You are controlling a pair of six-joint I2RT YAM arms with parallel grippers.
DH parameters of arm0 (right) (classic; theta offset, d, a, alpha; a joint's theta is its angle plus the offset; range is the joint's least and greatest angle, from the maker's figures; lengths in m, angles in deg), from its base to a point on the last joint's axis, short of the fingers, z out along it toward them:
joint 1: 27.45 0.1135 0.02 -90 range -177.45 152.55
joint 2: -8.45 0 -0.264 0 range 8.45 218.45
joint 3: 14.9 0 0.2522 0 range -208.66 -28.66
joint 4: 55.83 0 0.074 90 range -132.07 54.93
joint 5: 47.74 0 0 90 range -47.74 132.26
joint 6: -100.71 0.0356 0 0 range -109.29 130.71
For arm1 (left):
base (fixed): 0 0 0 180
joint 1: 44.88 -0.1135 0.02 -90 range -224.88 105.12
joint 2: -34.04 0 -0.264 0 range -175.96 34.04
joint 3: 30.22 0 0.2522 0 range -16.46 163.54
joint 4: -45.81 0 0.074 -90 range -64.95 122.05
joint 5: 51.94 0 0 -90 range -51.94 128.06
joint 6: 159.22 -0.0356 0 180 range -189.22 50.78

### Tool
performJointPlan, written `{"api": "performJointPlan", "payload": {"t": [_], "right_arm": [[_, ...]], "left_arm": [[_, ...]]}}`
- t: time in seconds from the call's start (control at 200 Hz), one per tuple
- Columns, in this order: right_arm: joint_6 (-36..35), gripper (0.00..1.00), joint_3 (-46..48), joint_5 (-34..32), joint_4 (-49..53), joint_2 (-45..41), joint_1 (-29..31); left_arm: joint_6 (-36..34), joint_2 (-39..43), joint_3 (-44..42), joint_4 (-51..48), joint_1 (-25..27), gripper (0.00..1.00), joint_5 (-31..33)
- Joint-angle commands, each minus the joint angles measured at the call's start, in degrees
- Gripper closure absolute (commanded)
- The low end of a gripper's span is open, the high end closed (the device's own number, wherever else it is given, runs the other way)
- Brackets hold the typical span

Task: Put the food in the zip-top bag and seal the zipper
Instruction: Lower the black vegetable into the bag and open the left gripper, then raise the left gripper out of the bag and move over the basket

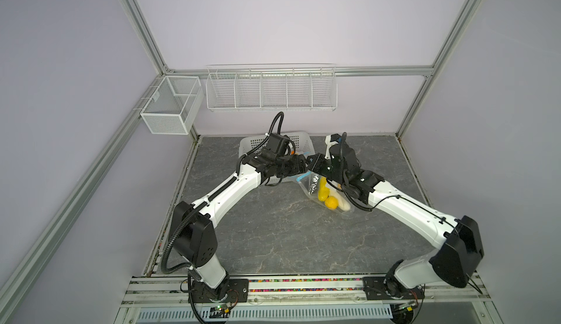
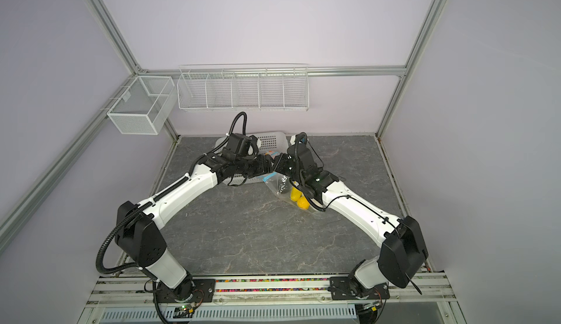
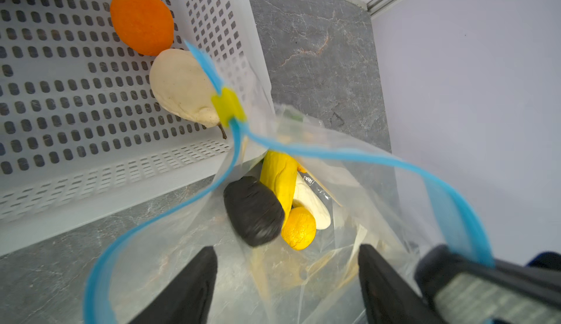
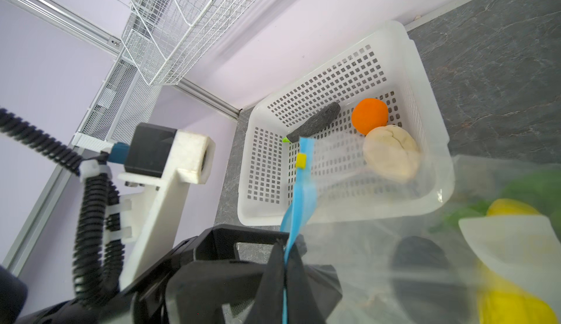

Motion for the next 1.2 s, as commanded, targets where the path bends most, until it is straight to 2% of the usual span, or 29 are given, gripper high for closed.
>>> {"api": "performJointPlan", "payload": {"t": [0.0,0.385,0.55,1.039,1.194], "right_arm": [[-0.51,0.94,-1.24,0.62,-1.24,0.23,0.53],[-0.36,0.94,-0.29,0.18,-1.26,0.08,0.53],[-0.6,0.94,0.75,-0.35,-1.19,-0.11,0.4],[0.01,0.94,3.64,-0.73,-1.44,-2.05,0.16],[0.1,0.94,5.66,-1.39,-0.82,-4.01,-0.12]], "left_arm": [[-1.09,0.03,2.18,0.44,0.34,0.25,-0.43],[-1.34,4.02,0.98,0.02,0.34,0.25,2.15],[-2.68,5.69,2.61,-4.35,-0.42,0.25,3.37],[-5.45,5.67,6.32,-14.11,-7.65,0.08,7.8],[-5.06,3.94,6.83,-14.63,-10.32,0.08,7.55]]}}
